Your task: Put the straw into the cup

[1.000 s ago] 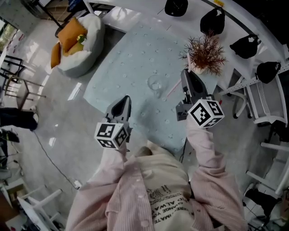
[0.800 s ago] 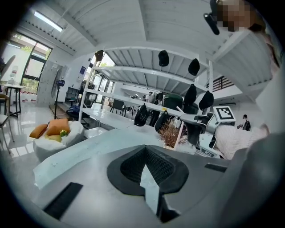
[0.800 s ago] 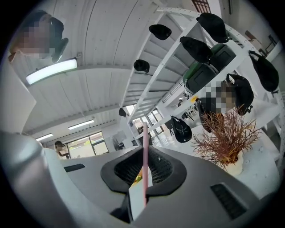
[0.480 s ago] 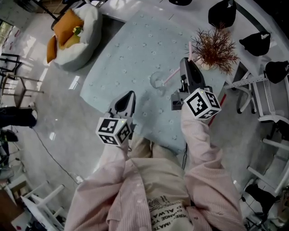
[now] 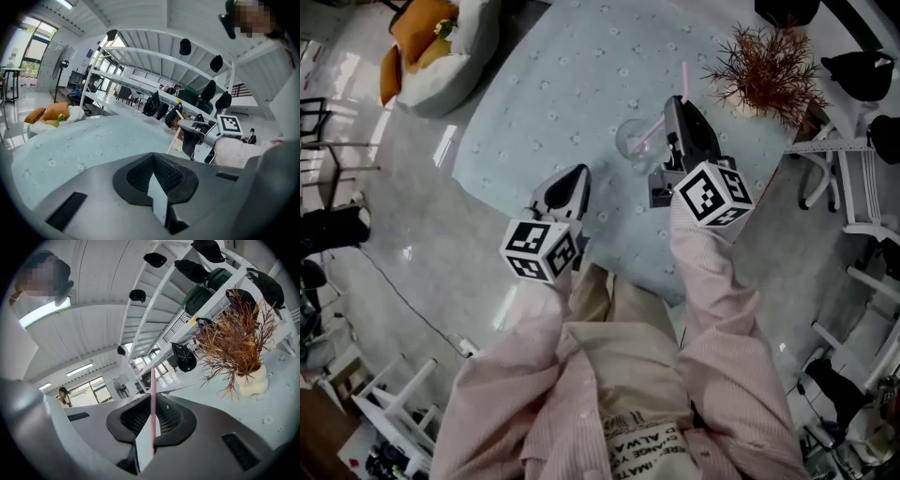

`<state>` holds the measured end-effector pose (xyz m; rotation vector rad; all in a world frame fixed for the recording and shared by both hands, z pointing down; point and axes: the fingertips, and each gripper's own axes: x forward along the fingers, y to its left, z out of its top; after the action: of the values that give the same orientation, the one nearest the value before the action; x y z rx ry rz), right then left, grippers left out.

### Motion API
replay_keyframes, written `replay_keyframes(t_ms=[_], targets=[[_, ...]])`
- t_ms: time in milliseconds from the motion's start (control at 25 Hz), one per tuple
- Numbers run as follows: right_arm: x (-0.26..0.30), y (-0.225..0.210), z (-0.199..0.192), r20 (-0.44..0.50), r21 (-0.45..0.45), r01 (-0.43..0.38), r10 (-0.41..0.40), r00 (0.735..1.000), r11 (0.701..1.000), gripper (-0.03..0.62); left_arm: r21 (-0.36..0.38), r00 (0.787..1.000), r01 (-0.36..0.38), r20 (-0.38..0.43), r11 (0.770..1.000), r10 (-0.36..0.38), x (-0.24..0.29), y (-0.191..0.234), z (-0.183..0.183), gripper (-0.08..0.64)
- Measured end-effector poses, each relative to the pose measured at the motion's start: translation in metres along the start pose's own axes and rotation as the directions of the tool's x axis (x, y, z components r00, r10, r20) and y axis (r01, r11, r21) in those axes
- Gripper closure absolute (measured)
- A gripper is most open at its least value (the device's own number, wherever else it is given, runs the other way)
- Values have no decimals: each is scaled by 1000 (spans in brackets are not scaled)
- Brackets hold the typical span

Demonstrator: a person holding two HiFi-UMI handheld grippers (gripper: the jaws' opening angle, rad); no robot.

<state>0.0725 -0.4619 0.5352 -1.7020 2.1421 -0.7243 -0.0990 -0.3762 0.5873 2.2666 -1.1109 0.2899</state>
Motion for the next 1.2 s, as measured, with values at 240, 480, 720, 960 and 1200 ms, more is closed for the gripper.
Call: replay_keyframes(t_ms=[240,480,720,960,1200], targets=[[-1,-1,-20,-24,-14,-19,19,1000,1000,566,-19,1000,-4,-16,1000,4,5,4,-12,561],[-2,-3,-31,-41,-6,-19,19,999,1000,565,-32,1000,-12,-25,999,11,6,6,-19,561],[-5,-7,-36,-57,5,-11,11,998,1000,565,-35,1000,-12,-24,999,11,4,5,-20,561],[-7,-9,-39,-80,4,0,0,997,1000,491,-34,1000,-5,-20,999,4,2,2,-20,560],[-16,-9,-41,-99,3,29,-28,995,1000,477,-25,1000,7,-5,1000,-7,-4,-2,-14,561]])
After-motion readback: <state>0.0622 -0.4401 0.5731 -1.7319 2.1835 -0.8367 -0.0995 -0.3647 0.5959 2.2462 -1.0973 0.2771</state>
